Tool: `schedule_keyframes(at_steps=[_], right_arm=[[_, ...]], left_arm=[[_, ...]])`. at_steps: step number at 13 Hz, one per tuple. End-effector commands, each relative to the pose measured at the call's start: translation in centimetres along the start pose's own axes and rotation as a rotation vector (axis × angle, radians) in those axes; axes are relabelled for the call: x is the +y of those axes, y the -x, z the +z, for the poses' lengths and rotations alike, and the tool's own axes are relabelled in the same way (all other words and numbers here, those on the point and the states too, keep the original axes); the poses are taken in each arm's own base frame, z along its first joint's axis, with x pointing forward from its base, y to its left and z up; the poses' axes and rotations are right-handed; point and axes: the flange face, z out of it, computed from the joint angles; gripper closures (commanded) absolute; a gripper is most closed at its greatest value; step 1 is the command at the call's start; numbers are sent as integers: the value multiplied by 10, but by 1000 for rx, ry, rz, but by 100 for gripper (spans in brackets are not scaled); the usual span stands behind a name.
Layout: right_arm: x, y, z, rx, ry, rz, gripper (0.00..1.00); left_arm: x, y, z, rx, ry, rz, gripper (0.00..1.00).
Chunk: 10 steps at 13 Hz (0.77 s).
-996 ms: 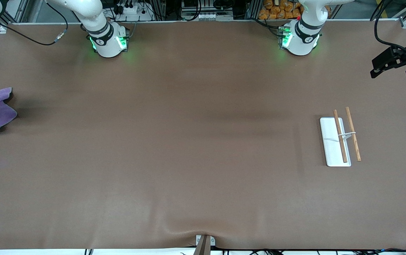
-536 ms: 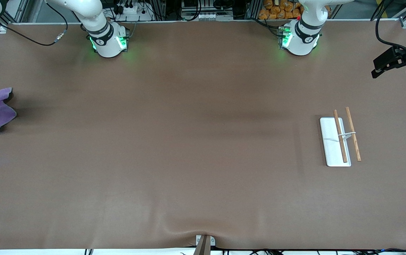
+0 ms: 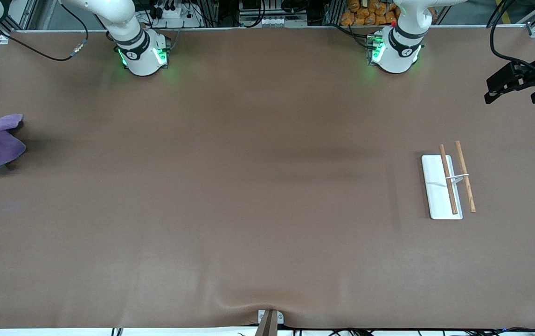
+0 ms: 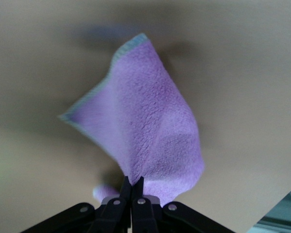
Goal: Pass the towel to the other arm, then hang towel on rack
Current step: 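Lift the purple towel with the right gripper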
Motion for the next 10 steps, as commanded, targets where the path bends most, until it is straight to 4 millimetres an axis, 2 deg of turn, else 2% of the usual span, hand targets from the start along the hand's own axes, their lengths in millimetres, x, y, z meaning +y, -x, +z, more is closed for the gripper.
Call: schedule_keyframes(at_steps=[1, 3, 6, 7, 9, 10], right_arm=[[-26, -3, -62, -55, -26, -4, 100], [-54, -7, -95, -140, -74, 63, 100], [-116, -12, -153, -189, -104, 136, 100], [-139, -14, -165, -200, -141, 151, 100], [-187, -31, -176, -252, -208, 185, 100], [-215, -35, -190, -258, -226, 214, 100]], left_arm=[[3, 0, -2, 10, 16, 14, 0], [4, 0, -1, 5, 20, 15, 0], [2, 2, -1, 2, 19, 10, 0], [3, 1, 1, -1, 23, 11, 0], [6, -3, 5, -6, 48, -3, 0], [8, -5, 7, -4, 64, -3, 0]])
